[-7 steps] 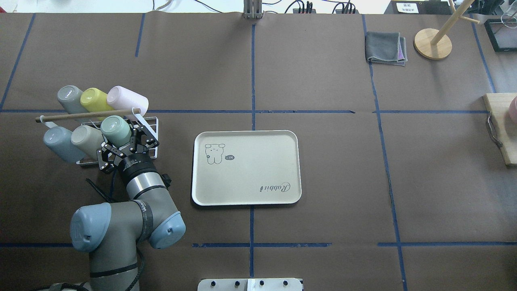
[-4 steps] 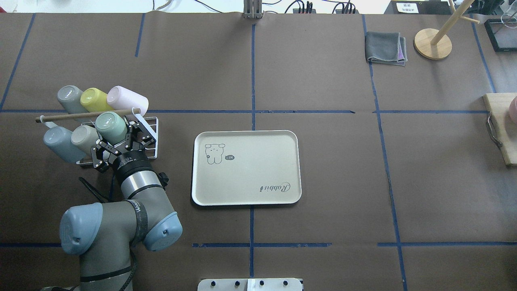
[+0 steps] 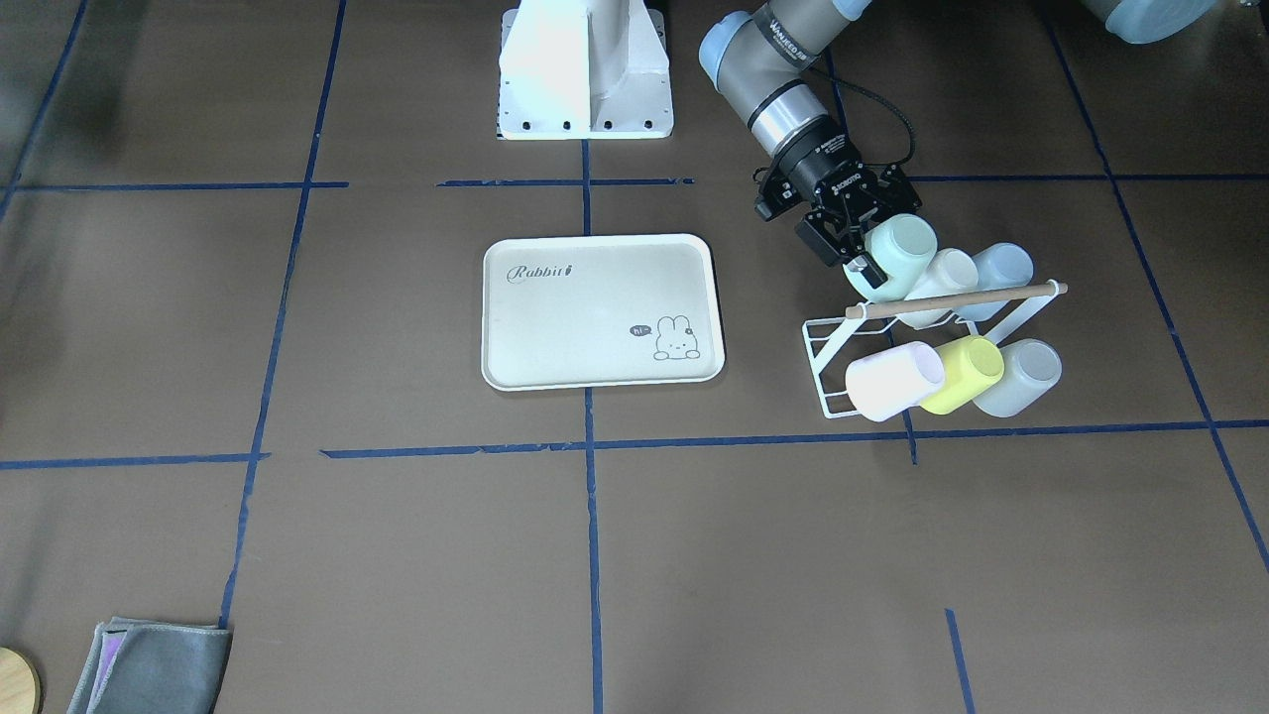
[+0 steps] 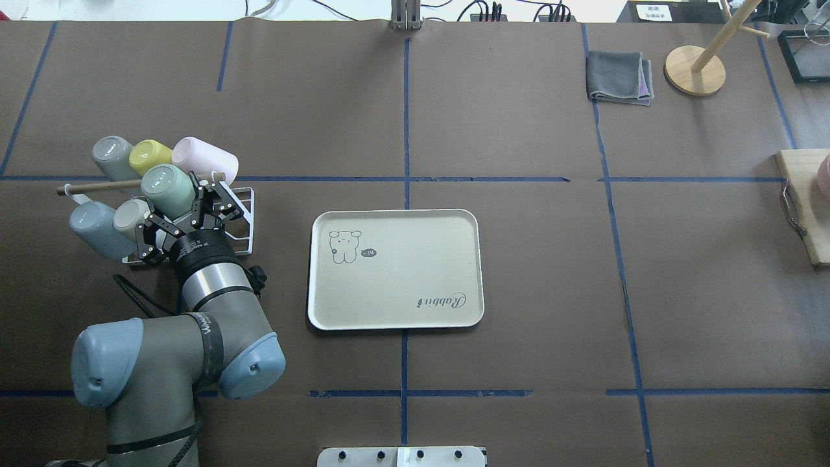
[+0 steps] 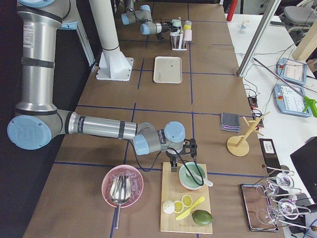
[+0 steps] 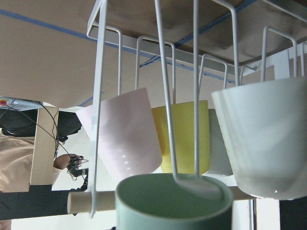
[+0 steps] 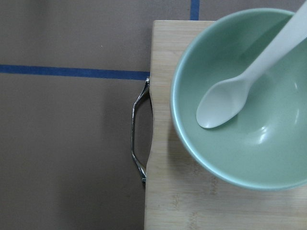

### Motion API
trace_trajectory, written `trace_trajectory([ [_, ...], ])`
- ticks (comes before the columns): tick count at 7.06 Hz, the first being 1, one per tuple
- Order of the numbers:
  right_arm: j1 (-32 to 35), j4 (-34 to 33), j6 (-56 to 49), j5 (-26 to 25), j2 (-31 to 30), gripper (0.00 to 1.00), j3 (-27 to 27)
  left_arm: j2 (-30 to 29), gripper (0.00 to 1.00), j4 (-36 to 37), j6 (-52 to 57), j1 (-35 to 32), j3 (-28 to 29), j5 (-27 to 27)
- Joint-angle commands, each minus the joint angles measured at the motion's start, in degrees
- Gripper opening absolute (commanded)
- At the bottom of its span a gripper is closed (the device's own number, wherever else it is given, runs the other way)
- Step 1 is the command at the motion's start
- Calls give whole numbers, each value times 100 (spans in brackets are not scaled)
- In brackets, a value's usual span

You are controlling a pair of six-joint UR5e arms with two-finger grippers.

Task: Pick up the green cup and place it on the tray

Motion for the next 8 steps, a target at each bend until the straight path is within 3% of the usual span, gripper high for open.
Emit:
trace_trajectory([
  [1,-5,9,0,0,0,100,0,4,27,118,30,-151,-436,5],
  [4,4,17,0,0,-9,100,0,-267,27,119,39,-161,-1217,-91],
  [6,4,26,0,0,-9,100,9,-785,27,-160,-632,-126,-1342,-818],
  [8,4,26,-9,0,8,100,-9,-787,26,-1379,-1721,-108,-1334,-1784],
])
